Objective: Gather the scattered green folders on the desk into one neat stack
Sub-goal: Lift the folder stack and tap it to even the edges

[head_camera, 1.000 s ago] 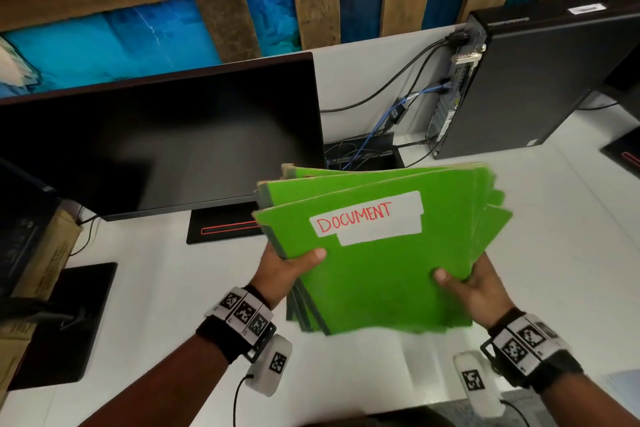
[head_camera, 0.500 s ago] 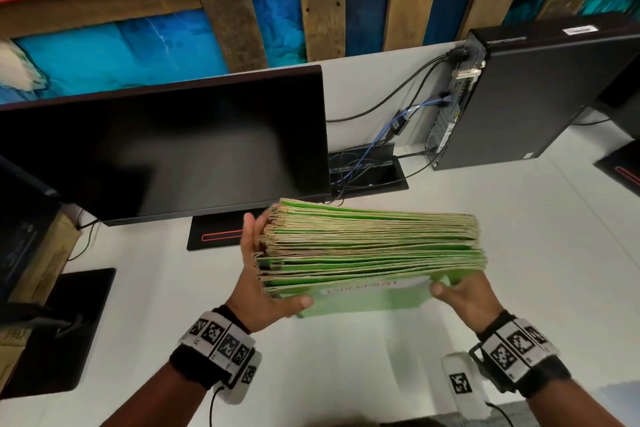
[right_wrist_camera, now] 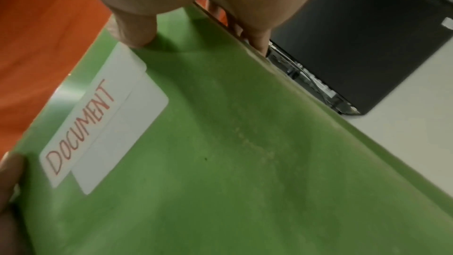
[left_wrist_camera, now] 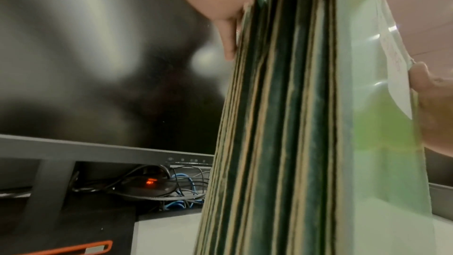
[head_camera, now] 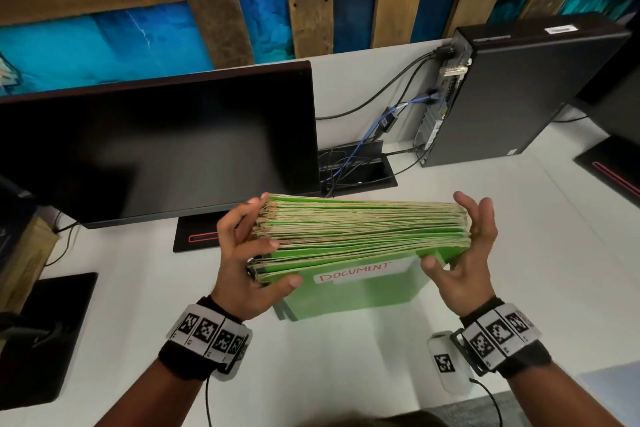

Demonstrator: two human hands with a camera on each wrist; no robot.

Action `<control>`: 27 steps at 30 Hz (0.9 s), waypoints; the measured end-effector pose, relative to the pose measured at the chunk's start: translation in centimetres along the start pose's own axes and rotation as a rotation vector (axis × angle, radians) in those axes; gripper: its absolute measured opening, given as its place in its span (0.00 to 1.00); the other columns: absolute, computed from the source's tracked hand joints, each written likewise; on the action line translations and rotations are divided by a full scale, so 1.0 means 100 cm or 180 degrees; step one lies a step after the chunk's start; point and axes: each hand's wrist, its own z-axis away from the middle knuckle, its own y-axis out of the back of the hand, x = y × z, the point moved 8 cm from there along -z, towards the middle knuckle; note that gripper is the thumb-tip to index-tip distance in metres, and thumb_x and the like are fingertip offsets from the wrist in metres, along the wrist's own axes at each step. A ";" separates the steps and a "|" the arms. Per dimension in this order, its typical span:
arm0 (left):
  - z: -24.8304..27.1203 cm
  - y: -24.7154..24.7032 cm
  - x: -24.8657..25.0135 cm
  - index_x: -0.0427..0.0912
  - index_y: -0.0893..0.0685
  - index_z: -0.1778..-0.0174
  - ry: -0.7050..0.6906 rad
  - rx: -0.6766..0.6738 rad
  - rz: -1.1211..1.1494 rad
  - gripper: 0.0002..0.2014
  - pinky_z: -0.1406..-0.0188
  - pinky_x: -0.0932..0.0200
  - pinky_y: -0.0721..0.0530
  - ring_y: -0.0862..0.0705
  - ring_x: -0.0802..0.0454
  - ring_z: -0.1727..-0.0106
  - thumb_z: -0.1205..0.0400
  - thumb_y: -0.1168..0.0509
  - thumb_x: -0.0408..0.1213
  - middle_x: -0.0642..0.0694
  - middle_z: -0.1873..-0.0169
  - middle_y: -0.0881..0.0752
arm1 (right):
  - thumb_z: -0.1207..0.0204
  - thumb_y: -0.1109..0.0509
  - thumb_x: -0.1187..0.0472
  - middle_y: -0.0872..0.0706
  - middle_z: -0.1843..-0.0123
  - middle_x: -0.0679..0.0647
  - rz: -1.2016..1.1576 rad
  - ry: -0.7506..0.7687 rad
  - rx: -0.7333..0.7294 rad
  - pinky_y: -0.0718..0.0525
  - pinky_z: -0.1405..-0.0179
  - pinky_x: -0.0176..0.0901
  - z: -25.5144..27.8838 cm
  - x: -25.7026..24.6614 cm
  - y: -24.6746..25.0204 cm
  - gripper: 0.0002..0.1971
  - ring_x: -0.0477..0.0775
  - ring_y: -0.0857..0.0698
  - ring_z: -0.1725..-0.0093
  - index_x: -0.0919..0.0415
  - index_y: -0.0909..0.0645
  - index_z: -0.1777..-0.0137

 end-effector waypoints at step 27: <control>0.074 -0.032 -0.061 0.22 0.37 0.26 0.2948 -0.0265 0.1167 0.66 0.52 0.71 0.16 0.13 0.65 0.47 0.52 0.16 0.58 0.50 0.50 0.10 | 0.53 0.23 0.27 0.10 0.48 0.46 -0.0850 -0.1098 -0.0213 0.15 0.45 0.45 0.016 0.043 -0.007 0.52 0.50 0.12 0.46 0.70 0.24 0.40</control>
